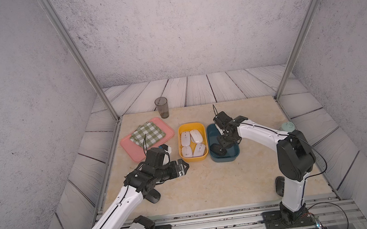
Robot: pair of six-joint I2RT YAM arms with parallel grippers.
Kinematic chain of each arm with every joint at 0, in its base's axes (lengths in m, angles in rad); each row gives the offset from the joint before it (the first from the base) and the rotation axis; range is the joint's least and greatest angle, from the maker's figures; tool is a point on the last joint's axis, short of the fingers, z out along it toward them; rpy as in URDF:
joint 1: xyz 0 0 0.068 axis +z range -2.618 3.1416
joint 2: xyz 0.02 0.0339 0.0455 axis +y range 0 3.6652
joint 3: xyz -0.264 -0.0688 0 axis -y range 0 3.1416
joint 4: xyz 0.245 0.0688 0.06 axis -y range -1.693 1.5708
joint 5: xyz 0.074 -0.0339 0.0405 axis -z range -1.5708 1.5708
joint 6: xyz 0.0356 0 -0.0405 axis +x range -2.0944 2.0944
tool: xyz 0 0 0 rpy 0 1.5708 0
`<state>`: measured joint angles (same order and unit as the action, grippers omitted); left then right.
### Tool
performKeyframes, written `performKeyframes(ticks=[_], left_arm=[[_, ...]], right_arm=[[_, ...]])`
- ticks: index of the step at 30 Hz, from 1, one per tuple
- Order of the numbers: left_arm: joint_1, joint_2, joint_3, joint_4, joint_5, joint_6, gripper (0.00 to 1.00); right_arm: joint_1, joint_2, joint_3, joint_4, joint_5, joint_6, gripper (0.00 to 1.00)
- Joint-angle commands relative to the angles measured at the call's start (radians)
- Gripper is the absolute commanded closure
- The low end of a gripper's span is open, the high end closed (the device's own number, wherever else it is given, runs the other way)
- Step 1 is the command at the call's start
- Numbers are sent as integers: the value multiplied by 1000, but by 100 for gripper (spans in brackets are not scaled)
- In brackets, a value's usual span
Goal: Place the mice by color into the storage box
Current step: Place the mouse in the storage box.
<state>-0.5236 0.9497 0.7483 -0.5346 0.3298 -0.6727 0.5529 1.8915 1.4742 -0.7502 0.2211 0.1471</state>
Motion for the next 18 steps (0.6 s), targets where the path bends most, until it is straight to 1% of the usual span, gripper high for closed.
performKeyframes(ticks=[1,6,13,18], left_arm=[[8,-1,-16,3,12,10,11],[8,1,-23,7,14,5,11],[8,6,-32,23,21,0,11],[8,-2,-31,18,20,4,11]], right_arm=[[3,65,30,41,70,-51,55],[3,101,25,74,115,-62,55],[4,111,-11,68,82,-36,55],[6,82,-52,65,55,0,55]])
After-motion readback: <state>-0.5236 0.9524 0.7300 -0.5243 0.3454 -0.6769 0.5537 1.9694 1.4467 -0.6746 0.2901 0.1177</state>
